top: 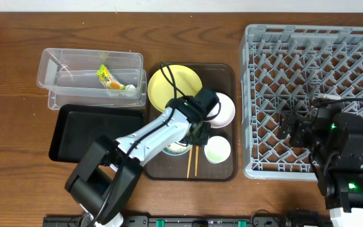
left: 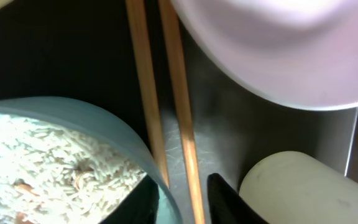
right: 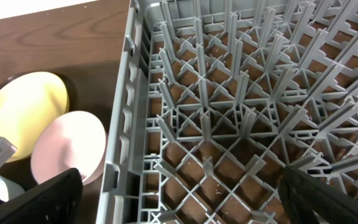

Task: Sort waste into correct bins and load items into the dishwasher rack
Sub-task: 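Grasp the light-blue bowl of rice with the left gripper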

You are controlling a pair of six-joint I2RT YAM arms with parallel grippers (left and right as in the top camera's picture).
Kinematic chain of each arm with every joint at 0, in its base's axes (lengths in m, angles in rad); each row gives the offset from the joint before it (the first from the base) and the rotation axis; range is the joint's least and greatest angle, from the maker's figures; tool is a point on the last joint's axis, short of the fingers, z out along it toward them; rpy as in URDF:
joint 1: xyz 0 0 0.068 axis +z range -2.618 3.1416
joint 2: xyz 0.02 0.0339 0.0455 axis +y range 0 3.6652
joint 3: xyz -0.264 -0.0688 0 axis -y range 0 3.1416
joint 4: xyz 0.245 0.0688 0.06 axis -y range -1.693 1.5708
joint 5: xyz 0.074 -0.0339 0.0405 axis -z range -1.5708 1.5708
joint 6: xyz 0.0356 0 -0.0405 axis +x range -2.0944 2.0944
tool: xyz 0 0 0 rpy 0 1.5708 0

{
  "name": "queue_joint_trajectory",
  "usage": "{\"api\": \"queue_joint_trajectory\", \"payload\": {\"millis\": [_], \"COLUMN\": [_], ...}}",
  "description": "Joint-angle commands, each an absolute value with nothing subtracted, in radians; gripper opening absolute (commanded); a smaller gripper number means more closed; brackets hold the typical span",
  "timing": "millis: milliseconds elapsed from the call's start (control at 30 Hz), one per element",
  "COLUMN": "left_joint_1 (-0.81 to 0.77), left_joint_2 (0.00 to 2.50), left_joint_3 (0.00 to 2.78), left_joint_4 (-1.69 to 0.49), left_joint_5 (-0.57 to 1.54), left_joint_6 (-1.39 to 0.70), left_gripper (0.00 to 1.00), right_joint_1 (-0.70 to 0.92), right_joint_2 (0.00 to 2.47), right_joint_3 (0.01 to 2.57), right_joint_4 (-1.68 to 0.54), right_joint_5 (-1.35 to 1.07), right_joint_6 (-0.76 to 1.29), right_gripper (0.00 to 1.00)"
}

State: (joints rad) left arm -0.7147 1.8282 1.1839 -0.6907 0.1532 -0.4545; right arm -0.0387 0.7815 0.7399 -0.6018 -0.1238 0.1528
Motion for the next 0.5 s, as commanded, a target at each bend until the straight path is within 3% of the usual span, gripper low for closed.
{"api": "queue_joint_trajectory", "payload": {"millis": [0,100,467], "left_joint_1": [-0.726,-0.725,-0.723], "left_joint_2": [1.842,1.842,1.723], "left_joint_3": [1.187,1.187,1.244], "left_joint_4": [-0.691,-0.696,-0.853], "left_joint_5": [0.117,0.110,-0.002], "left_joint_6": [-0.458,-0.458,-0.369], "left_gripper": [0.19,0.06,0.06], "right_joint_1": [-0.022,-0.022,-0.022], "right_joint_2": [0.778,0.778,0.778], "right_joint_3": [0.759,0.759,0.759], "right_joint_4": [-0.599,-0.599,-0.599], "right_joint_5": [-0.139,-0.139,-0.139], "right_joint_6": [0.164,0.164,0.164], "right_gripper": [0.99,0.99,0.99]}}
